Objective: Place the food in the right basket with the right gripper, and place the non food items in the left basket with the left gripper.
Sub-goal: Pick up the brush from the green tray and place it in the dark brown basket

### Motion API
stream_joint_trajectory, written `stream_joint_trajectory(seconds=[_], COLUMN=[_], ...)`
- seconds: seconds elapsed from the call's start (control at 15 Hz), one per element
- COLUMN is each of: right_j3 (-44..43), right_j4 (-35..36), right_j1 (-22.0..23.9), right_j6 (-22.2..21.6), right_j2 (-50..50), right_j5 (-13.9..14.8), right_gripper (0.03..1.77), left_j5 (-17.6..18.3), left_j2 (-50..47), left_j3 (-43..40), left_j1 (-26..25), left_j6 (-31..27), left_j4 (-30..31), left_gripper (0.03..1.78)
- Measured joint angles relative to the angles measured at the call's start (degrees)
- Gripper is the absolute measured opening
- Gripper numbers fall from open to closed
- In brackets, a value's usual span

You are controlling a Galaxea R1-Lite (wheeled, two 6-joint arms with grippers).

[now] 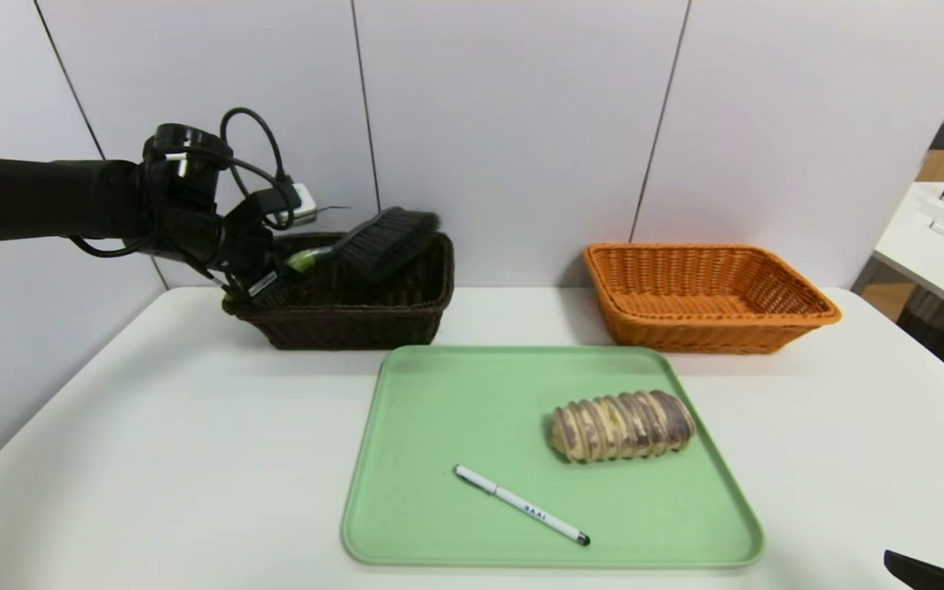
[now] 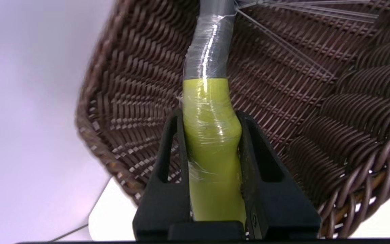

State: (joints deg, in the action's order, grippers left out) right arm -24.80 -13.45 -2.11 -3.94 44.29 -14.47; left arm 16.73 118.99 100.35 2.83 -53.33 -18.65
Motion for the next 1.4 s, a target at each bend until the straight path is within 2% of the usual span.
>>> stream_joint_trajectory(seconds=[0.2, 1.2, 1.27, 1.4], right_j3=[0.0, -0.1, -0.1, -0.1], right_j4=[-0.1, 0.3, 0.3, 0.3], right_j1=[0.0, 0.0, 0.0, 0.0], right_j6=[0.0, 0.1, 0.1, 0.0], right_j2=[-0.4, -0.6, -0.5, -0.5], right_j5=[0.0, -0.2, -0.2, -0.1], right_gripper=[1.71, 1.71, 1.71, 1.71], left_j5=[1.7, 2.2, 2.2, 2.7], left_j2=[0.9, 1.3, 1.3, 1.2], left_j3=[0.3, 4.0, 4.4, 4.8], left_j1=[-0.1, -0.5, -0.5, -0.5], left_j6=[-0.1, 1.3, 1.3, 1.4], left_j4=[0.0, -2.4, -2.7, -3.9], left_gripper=[0.44, 0.44, 0.46, 0.76])
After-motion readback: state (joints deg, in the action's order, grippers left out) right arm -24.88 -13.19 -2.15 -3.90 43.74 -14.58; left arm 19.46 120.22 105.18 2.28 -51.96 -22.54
